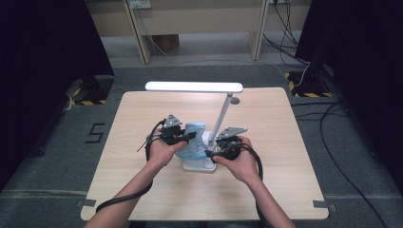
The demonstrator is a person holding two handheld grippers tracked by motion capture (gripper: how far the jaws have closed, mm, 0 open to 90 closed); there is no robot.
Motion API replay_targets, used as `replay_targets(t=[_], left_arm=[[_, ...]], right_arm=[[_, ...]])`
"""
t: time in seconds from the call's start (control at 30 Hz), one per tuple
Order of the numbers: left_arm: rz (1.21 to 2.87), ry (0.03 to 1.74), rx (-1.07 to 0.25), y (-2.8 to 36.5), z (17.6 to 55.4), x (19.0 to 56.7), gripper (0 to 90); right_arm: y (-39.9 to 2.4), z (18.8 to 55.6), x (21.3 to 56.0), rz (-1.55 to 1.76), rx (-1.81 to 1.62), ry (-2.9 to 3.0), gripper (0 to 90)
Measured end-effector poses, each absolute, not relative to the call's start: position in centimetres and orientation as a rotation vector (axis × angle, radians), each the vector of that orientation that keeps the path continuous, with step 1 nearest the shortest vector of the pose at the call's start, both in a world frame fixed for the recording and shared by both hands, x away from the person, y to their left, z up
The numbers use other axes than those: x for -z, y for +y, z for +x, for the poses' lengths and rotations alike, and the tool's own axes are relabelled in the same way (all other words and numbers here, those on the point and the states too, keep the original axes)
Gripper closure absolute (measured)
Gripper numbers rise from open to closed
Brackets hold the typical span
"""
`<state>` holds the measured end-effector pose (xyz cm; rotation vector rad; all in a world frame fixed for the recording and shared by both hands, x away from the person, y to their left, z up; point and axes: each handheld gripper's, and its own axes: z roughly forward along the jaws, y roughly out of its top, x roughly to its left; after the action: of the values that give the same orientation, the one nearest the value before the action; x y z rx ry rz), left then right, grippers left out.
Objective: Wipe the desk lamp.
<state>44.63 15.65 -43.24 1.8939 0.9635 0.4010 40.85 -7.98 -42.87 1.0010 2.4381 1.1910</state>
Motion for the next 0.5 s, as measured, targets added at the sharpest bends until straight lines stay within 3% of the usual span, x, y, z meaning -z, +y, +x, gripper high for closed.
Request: replay_targets(t=[0.17,0.5], left_arm=[[1.892,0.973,-0.481,15.0,45.3,44.3,70.8],[1.866,0.917,-0.624,12.8,48.0,44.4,70.3]], right_arm=[[-10.6,42.5,41.3,1.094,-1.223,2.264,40.3],[-9.9,44.7,40.4,1.049,-1.249,2.172,38.5]])
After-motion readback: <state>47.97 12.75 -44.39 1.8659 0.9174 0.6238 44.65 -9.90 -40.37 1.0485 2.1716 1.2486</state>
